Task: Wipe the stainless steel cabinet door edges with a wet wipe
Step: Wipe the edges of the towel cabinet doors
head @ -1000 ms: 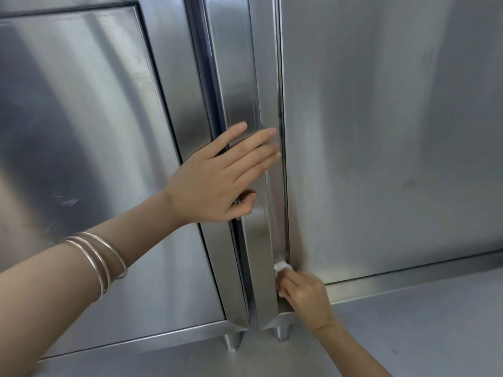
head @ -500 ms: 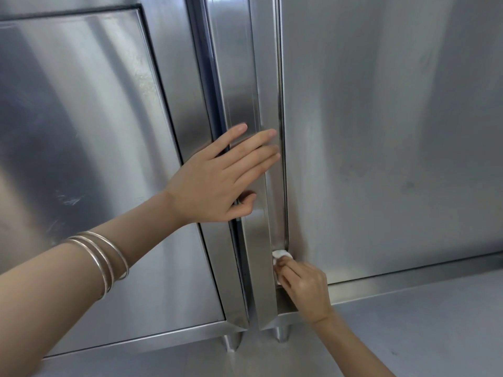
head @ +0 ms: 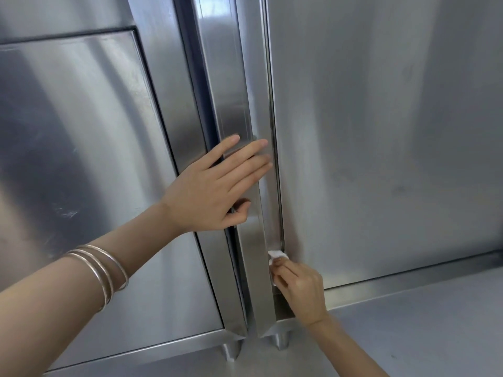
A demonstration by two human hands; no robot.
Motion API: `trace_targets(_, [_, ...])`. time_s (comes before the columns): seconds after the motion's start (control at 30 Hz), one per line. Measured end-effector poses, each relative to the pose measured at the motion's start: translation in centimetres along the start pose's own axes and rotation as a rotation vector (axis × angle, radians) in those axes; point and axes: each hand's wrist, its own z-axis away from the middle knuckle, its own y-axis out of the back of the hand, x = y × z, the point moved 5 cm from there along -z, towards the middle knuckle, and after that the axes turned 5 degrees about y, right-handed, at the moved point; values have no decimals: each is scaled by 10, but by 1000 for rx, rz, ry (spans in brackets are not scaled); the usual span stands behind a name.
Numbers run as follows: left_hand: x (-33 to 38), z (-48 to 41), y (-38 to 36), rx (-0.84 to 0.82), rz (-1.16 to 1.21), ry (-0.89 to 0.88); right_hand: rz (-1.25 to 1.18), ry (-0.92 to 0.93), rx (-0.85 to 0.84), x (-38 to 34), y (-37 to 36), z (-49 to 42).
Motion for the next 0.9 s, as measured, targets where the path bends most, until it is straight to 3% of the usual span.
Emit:
trace_targets(0.17, [-5,-2,10,39,122,65,-87,31,331,-4,35,-94])
trace_targets(0.27, [-29,-11,20,102,168,228,-55,72,216,-2,27,-103])
trace_targets(0.37, [-52,-21,26,102,131,236,-120,95,94,0,23,-84])
trace_targets(0.6, [-56,-22,21,128,123,230,-90,175,303,-7,57,-191])
trace_targets(0.77, [-82,-38,34,178,160,375,-28,294,256,-8,72,-204])
trace_targets(0.9, [-111,-59,48,162,129,362,-16,256,422,-12,102,-286])
